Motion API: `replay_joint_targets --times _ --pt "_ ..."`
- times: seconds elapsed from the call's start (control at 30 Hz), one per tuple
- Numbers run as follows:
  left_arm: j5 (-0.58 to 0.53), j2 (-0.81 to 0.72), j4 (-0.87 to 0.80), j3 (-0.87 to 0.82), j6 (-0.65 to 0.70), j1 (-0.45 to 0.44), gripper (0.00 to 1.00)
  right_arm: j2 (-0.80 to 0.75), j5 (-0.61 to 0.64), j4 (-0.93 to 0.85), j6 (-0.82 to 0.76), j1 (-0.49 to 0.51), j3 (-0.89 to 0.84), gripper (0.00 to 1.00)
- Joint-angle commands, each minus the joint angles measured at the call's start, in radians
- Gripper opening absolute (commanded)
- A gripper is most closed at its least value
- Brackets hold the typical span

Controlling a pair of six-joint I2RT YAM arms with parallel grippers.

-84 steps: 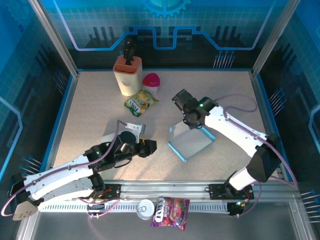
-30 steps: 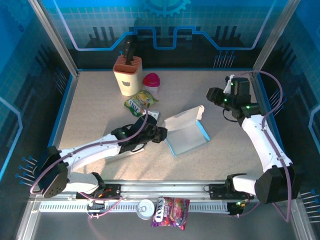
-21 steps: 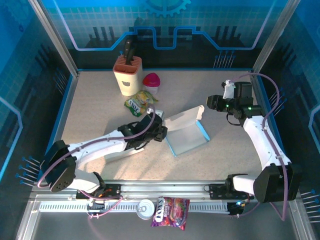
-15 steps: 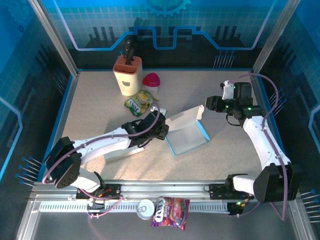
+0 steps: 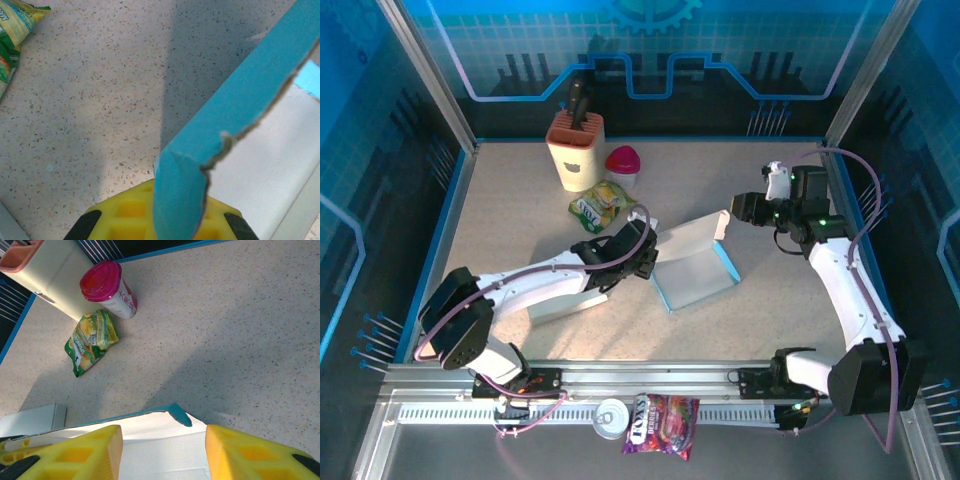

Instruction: Fold the paper box

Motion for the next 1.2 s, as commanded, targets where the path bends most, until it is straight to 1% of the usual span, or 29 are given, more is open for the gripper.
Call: replay_joint_targets --times 0.0,0.1,0.23,0.33,0.43,0.47,0.57,0.67,0.83,0.87,1.03,1.17 --pt "-0.017 0.004 -0.027 0.029 0.058 0.012 0.01 -0.032 -0.017 -0.015 -0.021 -0.016 -0.032 0.47" --pt "0.041 -0.015 -0.019 0.020 0.122 0.046 0.00 -0.057 -0.022 -0.010 -0.021 -0.016 -0.055 0.48" --pt "0.092 -0.027 -0.040 0.037 0.271 0.091 0.00 -0.093 -0.021 0.009 -0.022 0.006 -0.091 0.49" --pt "0.161 -0.042 -0.030 0.036 0.379 0.156 0.00 -0.113 0.031 0.016 -0.036 0.052 -0.120 0.50" --pt "0.236 -0.040 -0.020 0.035 0.444 0.233 0.00 -0.132 0.079 0.036 -0.050 0.107 -0.156 0.52" --pt "0.267 -0.038 -0.016 0.036 0.461 0.257 0.00 -0.139 0.103 0.042 -0.060 0.130 -0.164 0.54" --pt "0.301 -0.022 0.005 0.037 0.510 0.289 0.00 -0.138 0.172 0.062 -0.083 0.177 -0.207 0.61" --pt "0.308 0.000 0.010 0.053 0.534 0.300 0.00 -0.087 0.191 0.091 -0.096 0.191 -0.209 0.61" --pt "0.309 0.015 0.021 0.057 0.528 0.319 0.00 0.023 0.245 0.133 -0.138 0.235 -0.175 0.61" --pt "0.311 0.015 0.024 0.057 0.526 0.319 0.00 0.050 0.260 0.130 -0.147 0.245 -0.142 0.60" --pt "0.309 0.021 0.029 0.063 0.523 0.320 0.00 0.123 0.334 0.133 -0.173 0.282 -0.105 0.55" --pt "0.307 0.034 0.030 0.069 0.522 0.320 0.00 0.147 0.337 0.159 -0.181 0.284 -0.095 0.51"
